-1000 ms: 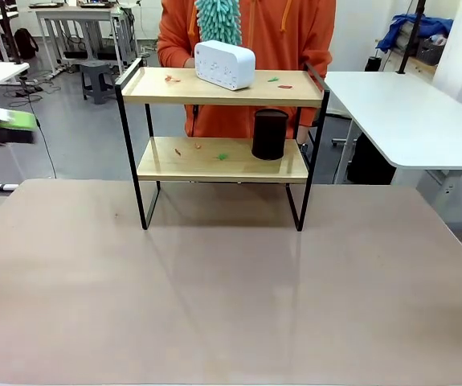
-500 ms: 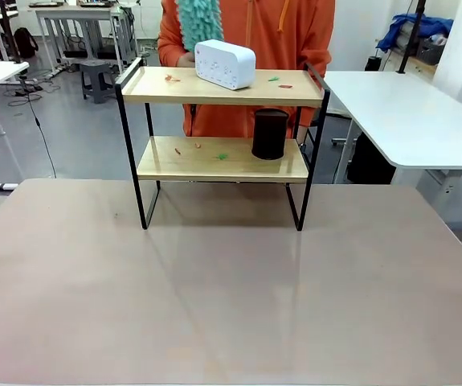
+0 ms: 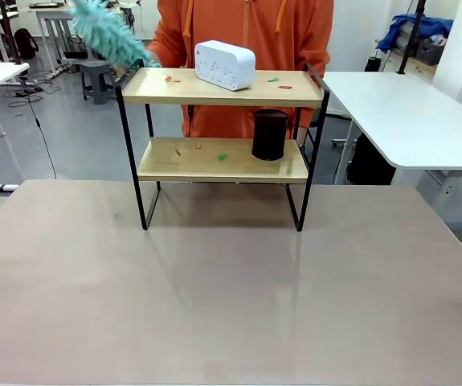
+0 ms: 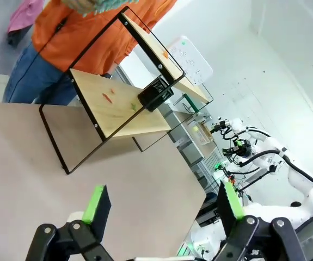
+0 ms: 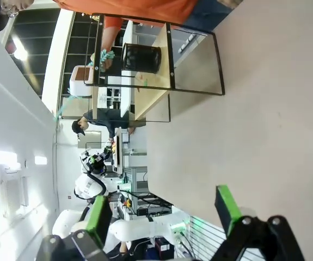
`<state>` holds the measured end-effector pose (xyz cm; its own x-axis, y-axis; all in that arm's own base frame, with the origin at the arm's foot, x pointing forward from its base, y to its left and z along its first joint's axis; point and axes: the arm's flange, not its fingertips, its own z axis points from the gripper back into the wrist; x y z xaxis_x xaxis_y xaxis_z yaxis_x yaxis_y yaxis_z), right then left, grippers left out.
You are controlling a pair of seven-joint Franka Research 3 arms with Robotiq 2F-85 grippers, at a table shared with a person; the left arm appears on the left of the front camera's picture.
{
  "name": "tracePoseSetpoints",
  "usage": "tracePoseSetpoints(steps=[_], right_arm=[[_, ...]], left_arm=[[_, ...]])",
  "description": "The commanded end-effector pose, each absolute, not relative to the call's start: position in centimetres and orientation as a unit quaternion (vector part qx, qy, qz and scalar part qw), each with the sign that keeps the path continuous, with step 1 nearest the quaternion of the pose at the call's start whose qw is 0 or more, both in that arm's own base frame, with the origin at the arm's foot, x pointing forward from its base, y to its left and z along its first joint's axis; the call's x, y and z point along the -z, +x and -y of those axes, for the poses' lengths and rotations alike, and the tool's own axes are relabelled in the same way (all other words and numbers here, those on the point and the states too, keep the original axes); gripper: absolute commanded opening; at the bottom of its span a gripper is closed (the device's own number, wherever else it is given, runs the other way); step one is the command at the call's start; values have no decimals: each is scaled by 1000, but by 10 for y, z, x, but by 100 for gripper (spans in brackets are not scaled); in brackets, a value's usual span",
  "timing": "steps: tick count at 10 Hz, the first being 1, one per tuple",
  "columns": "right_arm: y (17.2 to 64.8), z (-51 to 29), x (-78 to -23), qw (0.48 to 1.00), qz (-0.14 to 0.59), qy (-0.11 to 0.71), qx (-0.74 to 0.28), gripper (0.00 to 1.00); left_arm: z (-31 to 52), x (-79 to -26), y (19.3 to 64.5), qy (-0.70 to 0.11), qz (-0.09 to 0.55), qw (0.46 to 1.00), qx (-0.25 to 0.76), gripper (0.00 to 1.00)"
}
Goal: Clean the shelf.
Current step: Pick up the Duster from the human.
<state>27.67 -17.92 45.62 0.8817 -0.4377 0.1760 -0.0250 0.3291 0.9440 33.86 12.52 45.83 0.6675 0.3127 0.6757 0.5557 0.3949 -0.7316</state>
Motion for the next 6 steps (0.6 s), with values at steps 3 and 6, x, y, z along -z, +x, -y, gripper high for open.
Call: tracePoseSetpoints(steps=[3,6], right_arm=[[278,181,-457,786,214,567,126,100],[278,181,-457,786,214,567,126,100]], left_arm=[[-123,-455,339,-548,412,723,85,100],[-126,-456,339,-545,397,734,78,100]])
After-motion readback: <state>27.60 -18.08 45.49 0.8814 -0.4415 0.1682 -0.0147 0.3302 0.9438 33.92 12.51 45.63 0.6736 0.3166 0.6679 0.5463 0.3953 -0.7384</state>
